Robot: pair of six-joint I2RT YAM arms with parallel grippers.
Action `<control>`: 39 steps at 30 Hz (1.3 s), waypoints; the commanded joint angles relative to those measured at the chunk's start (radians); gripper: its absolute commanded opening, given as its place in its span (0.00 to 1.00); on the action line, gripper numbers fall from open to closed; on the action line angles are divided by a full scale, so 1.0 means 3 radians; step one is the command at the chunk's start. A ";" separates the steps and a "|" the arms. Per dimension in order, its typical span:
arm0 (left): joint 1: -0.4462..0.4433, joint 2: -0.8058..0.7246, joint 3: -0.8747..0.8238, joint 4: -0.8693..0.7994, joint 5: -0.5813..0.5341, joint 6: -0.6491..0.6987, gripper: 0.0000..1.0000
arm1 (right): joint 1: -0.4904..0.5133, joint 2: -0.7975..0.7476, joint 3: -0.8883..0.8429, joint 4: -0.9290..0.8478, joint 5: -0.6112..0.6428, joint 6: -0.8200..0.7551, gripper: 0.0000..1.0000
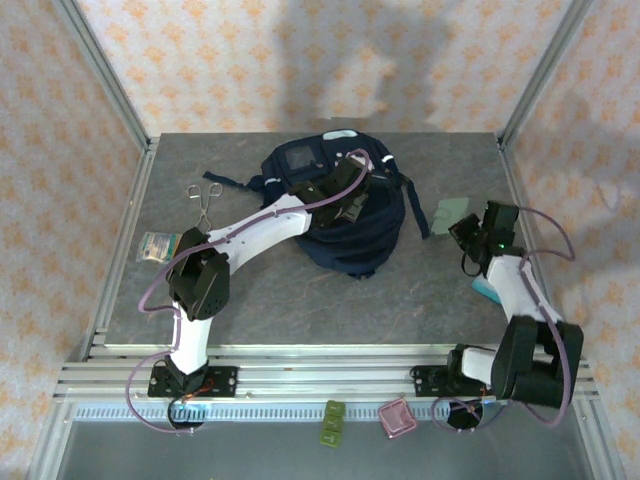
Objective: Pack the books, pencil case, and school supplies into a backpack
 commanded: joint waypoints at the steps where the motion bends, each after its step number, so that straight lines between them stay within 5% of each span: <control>1: -0.0023 -0.0070 0.0177 0.0175 -0.0078 -0.0035 0.00 | 0.0005 -0.0356 0.0085 -0.0219 -0.0105 0.0013 0.00; 8: -0.0016 -0.0101 0.0221 0.0193 -0.0100 -0.0030 0.00 | 0.0093 -0.0628 0.0113 -0.0213 -0.1176 -0.0053 0.00; 17: -0.0017 -0.0090 0.0376 0.0151 -0.0157 -0.0003 0.00 | 0.0819 -0.0623 -0.0086 0.0202 -0.1876 0.0129 0.00; 22: -0.0018 -0.0078 0.0440 0.0130 -0.0092 -0.0019 0.00 | 0.1169 -0.0306 -0.0046 0.0439 -0.1749 0.0212 0.00; 28: -0.0023 -0.0107 0.0433 0.0115 0.0033 -0.0079 0.00 | 0.1200 -0.0013 -0.0223 0.1552 -0.1331 0.0994 0.00; 39: -0.0062 -0.0186 0.0310 0.0205 0.0375 -0.0264 0.00 | 0.1347 0.1070 0.0335 0.2242 -0.0779 0.1649 0.00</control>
